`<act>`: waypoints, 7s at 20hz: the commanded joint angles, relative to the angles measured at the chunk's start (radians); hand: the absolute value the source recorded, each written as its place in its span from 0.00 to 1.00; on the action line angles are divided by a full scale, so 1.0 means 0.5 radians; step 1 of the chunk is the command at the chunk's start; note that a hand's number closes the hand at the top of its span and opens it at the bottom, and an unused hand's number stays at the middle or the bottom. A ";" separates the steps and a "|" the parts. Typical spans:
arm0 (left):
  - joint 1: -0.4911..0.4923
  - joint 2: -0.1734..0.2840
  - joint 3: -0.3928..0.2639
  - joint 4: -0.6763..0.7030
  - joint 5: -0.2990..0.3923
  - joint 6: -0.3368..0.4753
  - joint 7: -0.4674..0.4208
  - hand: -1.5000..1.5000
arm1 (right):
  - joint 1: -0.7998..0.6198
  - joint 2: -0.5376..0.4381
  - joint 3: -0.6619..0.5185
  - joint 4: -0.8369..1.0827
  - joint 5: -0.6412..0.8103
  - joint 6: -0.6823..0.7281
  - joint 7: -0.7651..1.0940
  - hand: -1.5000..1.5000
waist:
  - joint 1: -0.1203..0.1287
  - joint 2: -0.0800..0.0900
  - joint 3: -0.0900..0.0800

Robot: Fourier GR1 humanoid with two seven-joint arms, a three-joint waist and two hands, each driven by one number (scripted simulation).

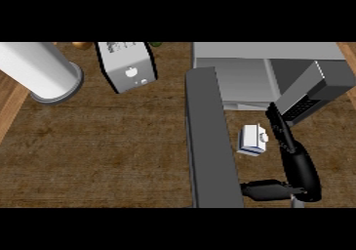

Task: Pick up the milk, place it into the microwave and close the microwave

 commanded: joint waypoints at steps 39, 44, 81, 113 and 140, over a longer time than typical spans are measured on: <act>0.202 0.074 0.269 0.176 0.217 -0.313 -0.323 0.00 | -0.927 -0.258 -0.413 2.488 0.354 -0.701 -1.263 1.00 | 0.034 0.019 0.004; 0.129 0.030 0.187 0.163 0.170 -0.279 -0.247 0.00 | -1.036 -0.299 -0.467 2.729 0.358 -0.728 -1.369 1.00 | 0.034 0.030 0.007; 0.172 0.088 0.552 0.343 0.420 -0.601 -0.279 0.00 | -1.634 -0.223 -0.413 2.267 0.252 -0.314 -0.754 1.00 | -0.005 0.004 0.000; -0.414 0.200 0.596 0.496 0.361 -0.561 0.043 0.00 | -2.208 -0.344 -0.637 3.069 0.381 -1.112 -0.571 0.00 | 0.204 0.123 0.012; -0.680 0.003 0.065 0.328 -0.092 -0.398 0.422 0.00 | -1.705 -0.230 -0.810 2.985 0.107 -0.208 -1.233 0.00 | -0.021 0.014 0.002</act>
